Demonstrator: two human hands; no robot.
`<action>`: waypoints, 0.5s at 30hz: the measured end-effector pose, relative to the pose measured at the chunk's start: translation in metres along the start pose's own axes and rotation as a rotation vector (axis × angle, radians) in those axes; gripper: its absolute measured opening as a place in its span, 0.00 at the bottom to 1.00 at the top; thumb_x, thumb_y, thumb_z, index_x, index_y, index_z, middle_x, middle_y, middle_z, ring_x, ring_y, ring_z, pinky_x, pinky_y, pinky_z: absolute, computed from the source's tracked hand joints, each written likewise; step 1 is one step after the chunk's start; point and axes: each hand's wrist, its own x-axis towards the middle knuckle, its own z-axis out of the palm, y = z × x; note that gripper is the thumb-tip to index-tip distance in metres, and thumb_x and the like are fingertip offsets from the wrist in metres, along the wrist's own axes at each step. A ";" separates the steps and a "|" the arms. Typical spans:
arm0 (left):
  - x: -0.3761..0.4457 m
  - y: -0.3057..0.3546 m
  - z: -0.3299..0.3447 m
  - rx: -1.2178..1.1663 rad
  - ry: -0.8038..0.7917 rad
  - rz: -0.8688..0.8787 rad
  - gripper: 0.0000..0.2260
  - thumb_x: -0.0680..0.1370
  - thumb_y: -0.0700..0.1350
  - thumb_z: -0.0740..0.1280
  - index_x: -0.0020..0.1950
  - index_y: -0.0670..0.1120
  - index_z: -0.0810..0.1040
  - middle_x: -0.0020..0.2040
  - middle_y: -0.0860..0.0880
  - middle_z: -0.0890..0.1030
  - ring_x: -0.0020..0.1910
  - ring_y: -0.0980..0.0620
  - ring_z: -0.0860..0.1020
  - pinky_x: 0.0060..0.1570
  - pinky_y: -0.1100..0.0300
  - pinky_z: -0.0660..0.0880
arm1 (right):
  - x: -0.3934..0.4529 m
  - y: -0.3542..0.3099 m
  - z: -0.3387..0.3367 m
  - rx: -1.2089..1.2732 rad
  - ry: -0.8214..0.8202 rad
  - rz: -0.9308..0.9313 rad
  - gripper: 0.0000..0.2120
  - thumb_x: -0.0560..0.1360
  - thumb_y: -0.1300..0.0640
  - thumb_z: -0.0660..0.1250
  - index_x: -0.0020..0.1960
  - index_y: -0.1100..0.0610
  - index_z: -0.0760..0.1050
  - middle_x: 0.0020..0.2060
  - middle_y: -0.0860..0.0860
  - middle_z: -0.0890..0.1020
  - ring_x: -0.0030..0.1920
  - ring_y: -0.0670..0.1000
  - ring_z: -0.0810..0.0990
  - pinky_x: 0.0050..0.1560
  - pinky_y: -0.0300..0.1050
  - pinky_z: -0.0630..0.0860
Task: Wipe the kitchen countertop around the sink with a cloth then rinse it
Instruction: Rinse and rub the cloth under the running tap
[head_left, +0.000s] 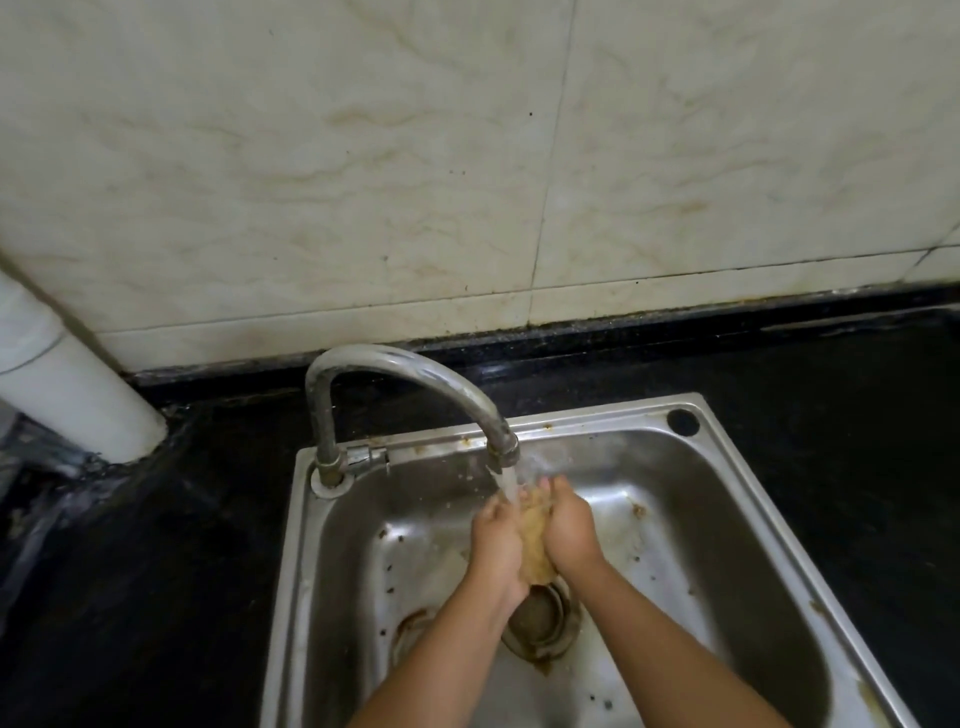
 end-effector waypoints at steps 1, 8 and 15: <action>-0.004 0.002 -0.002 0.016 0.007 0.015 0.11 0.81 0.41 0.57 0.46 0.40 0.77 0.34 0.45 0.83 0.31 0.50 0.81 0.35 0.59 0.78 | 0.004 -0.001 -0.001 -0.028 -0.023 -0.007 0.12 0.81 0.61 0.52 0.40 0.55 0.67 0.35 0.49 0.73 0.37 0.47 0.70 0.39 0.39 0.66; 0.010 0.011 -0.021 0.372 0.192 0.254 0.07 0.78 0.43 0.63 0.40 0.45 0.74 0.38 0.45 0.77 0.42 0.45 0.76 0.46 0.52 0.74 | -0.038 -0.015 0.000 -0.003 -0.119 -0.206 0.14 0.81 0.57 0.50 0.37 0.51 0.62 0.31 0.46 0.70 0.31 0.41 0.70 0.30 0.29 0.67; 0.000 -0.006 -0.009 -0.017 0.028 0.027 0.09 0.80 0.40 0.59 0.42 0.41 0.76 0.33 0.46 0.82 0.31 0.53 0.80 0.37 0.58 0.78 | 0.001 -0.002 0.007 -0.252 -0.066 -0.120 0.15 0.82 0.55 0.49 0.37 0.54 0.62 0.33 0.49 0.71 0.38 0.50 0.72 0.33 0.39 0.63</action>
